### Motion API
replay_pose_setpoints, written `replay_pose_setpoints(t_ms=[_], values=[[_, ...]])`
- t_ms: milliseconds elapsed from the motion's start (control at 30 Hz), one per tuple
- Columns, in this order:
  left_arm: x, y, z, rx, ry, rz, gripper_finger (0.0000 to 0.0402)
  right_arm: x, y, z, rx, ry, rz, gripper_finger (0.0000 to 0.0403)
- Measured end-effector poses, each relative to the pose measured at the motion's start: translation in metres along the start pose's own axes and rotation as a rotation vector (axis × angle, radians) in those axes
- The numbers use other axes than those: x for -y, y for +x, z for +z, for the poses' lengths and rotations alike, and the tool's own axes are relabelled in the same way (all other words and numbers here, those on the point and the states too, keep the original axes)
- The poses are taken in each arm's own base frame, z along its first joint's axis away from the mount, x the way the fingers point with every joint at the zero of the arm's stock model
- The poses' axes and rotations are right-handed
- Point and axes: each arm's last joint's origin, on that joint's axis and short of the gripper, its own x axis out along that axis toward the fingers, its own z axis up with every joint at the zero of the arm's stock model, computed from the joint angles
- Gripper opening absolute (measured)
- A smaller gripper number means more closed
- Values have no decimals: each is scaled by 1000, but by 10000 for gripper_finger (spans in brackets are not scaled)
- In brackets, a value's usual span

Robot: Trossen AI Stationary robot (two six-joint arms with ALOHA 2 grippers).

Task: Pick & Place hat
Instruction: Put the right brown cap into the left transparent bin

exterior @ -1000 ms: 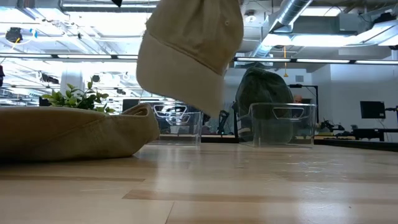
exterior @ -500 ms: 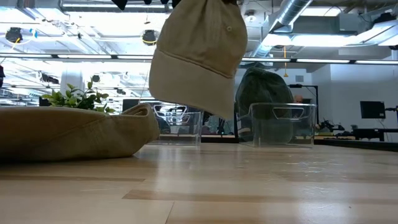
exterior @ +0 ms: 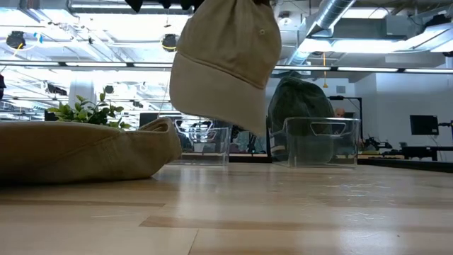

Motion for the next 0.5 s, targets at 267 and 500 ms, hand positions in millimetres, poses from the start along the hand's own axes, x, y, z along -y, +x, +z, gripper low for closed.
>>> replay_pose_setpoints(t_ms=[267,500], values=[[1,6,-6,-28,-8,12,176,5,-1,-2,2,6,-16,1],[-5,5,-6,-24,-12,74,115,4,-1,1,20,-4,-27,9]])
